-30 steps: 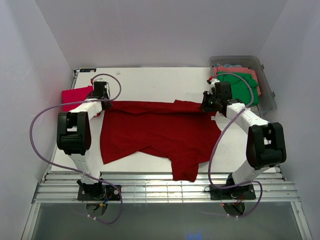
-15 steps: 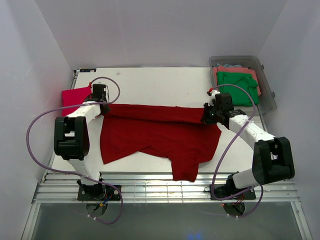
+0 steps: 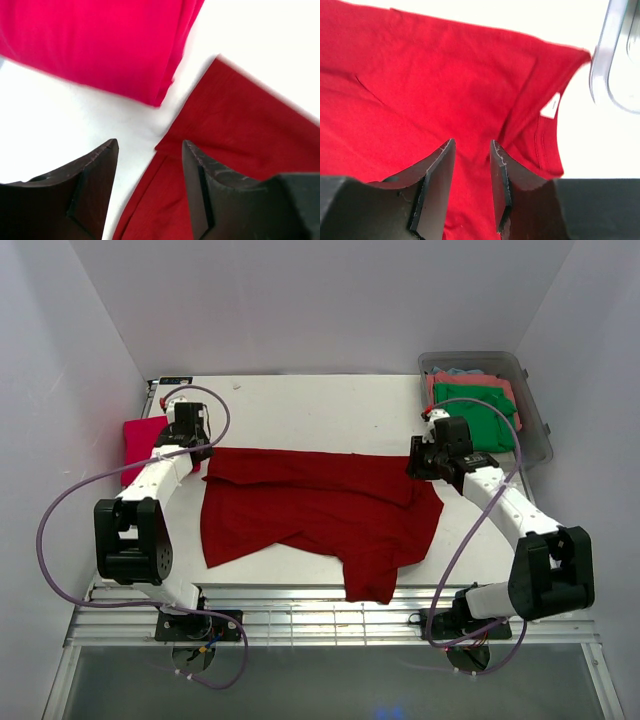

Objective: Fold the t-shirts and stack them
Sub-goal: Fold the tshirt

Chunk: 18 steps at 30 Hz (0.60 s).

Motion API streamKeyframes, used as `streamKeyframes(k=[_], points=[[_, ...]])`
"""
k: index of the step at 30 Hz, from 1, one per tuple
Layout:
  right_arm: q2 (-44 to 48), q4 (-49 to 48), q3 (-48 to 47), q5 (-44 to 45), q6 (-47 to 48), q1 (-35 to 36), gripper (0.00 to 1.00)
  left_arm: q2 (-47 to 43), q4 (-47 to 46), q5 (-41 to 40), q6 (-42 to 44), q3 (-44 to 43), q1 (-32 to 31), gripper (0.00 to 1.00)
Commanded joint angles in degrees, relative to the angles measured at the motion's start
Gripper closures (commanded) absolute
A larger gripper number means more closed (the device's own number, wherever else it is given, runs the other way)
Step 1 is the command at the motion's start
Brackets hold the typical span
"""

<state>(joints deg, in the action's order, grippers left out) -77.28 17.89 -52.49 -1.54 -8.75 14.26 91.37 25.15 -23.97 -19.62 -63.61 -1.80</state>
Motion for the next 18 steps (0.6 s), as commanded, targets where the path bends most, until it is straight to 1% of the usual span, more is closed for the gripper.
streamKeyframes(k=[1, 3, 5, 10, 12, 18], points=[[-3.84, -0.93, -5.33, -0.30, 0.32, 0.15, 0.60, -0.94, -1.06, 0.15, -1.22, -4.40, -0.92, 0.43], [-5.77, -1.71, -6.48, -0.83, -0.03, 0.15, 0.60, -0.49, -1.24, 0.67, -1.30, -5.81, -1.45, 0.51], [-8.50, -3.29, -7.71, -0.48, -0.04, 0.15, 0.60, 0.29, -1.85, 1.99, -1.30, -6.43, -1.54, 0.57], [-16.76, -2.51, -12.54, 1.27, 1.02, 0.15, 0.59, 4.68, -2.38, 4.01, -0.34, -9.42, -1.54, 0.60], [-19.65, -2.51, -14.74, 3.64, 1.37, 0.15, 0.59, 6.96, -2.56, 4.72, -0.25, -10.21, -1.62, 0.62], [-25.20, -2.33, -19.75, 6.99, 2.51, 0.06, 0.59, 11.02, -3.17, 6.03, -0.33, -11.71, -1.62, 0.66]])
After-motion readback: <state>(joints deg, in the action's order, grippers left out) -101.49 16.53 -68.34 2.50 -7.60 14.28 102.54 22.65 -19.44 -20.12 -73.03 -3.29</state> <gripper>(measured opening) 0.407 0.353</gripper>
